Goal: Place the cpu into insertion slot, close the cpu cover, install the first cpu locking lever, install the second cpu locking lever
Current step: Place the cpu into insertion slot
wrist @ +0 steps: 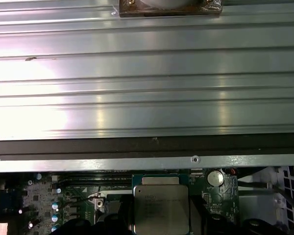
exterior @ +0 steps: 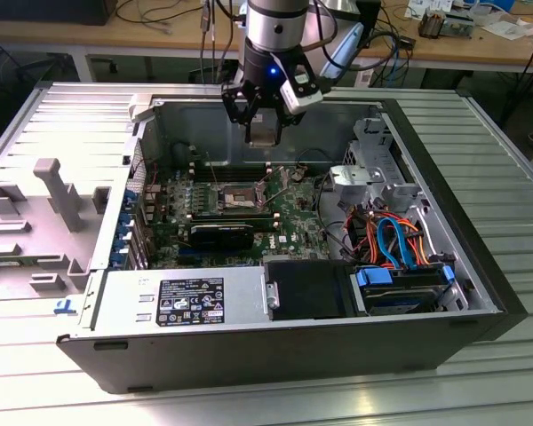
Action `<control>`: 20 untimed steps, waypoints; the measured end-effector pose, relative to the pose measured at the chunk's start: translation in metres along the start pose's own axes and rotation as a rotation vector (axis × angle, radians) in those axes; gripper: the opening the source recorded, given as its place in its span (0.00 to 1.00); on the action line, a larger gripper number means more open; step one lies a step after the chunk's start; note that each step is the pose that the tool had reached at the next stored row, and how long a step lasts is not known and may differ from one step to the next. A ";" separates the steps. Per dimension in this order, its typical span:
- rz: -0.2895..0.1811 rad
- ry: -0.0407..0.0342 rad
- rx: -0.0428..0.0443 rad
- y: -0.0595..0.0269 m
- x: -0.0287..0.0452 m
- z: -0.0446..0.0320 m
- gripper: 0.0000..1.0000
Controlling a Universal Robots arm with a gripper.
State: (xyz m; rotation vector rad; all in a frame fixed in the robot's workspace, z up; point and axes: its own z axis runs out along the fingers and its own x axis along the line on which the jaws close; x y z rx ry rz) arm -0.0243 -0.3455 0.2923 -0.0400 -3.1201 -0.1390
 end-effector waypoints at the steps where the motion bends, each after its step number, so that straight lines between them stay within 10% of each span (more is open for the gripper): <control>1: 0.000 0.0000 0.0000 -0.0001 0.0000 0.0008 0.54; 20: 0.000 0.0000 0.0000 -0.0010 -0.0002 0.0115 0.54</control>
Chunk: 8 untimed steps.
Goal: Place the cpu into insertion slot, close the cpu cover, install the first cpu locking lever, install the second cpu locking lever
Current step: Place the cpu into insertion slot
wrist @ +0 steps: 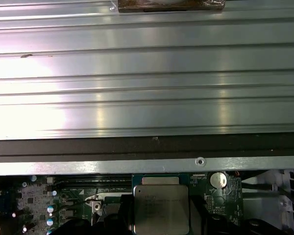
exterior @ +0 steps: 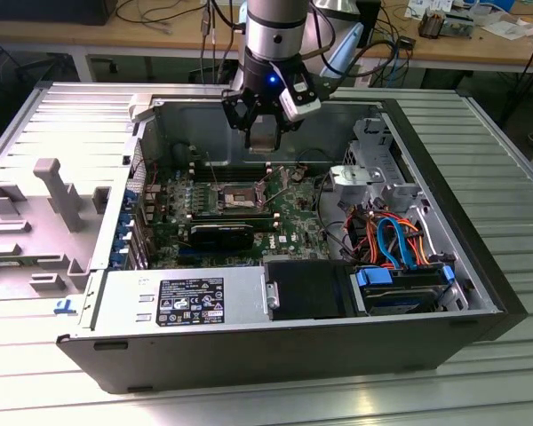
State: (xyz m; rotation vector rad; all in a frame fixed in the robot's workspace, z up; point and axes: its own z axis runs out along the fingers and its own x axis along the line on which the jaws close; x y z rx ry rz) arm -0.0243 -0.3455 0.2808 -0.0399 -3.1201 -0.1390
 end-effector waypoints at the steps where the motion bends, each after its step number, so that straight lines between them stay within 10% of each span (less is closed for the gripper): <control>1: 0.000 0.0001 0.0000 0.0000 0.0000 0.0001 0.54; 8: 0.000 0.0000 0.0000 -0.0001 0.0000 0.0013 0.54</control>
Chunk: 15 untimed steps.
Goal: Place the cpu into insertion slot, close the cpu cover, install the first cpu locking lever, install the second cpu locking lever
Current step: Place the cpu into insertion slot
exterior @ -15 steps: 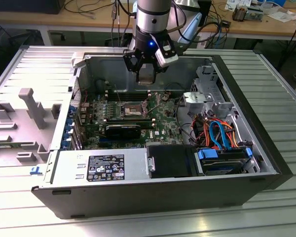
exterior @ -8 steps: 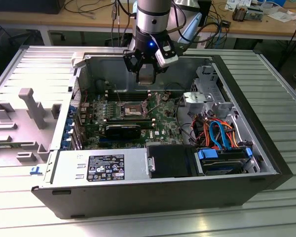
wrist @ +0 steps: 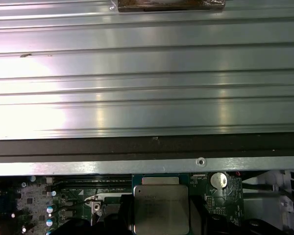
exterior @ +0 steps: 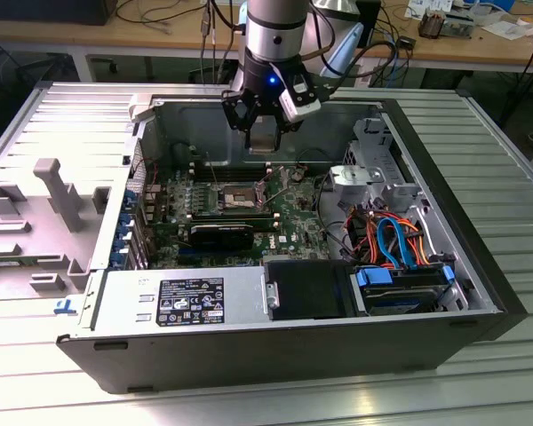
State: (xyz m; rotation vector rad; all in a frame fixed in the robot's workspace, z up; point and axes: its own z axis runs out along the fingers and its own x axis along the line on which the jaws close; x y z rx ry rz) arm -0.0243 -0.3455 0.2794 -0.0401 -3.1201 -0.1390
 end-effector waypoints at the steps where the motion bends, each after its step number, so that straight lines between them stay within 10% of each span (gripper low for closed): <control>1: 0.000 0.0001 0.0001 0.0000 0.0000 0.0001 0.54; 15: 0.000 0.0000 -0.0001 -0.0039 0.0021 0.0040 0.54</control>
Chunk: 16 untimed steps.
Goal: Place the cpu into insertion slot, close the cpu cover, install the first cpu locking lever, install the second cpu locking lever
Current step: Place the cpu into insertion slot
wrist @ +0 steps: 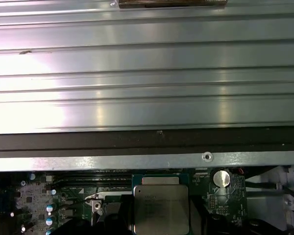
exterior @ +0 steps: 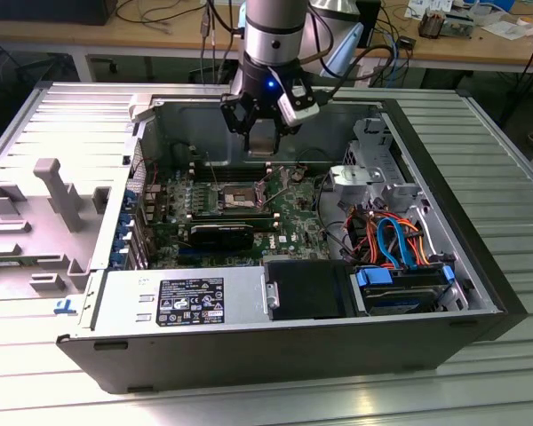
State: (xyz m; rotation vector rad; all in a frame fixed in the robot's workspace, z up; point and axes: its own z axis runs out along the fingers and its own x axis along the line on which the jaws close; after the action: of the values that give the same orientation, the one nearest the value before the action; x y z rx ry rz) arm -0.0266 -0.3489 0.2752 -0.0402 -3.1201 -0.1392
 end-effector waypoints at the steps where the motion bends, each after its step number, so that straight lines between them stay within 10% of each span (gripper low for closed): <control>1: 0.000 0.0000 0.0001 -0.0009 0.0004 -0.0001 0.54; 16: 0.000 0.0000 0.0001 -0.0062 0.0042 0.0022 0.54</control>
State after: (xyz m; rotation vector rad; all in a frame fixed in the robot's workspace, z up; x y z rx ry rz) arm -0.0310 -0.3548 0.2725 -0.0401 -3.1200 -0.1390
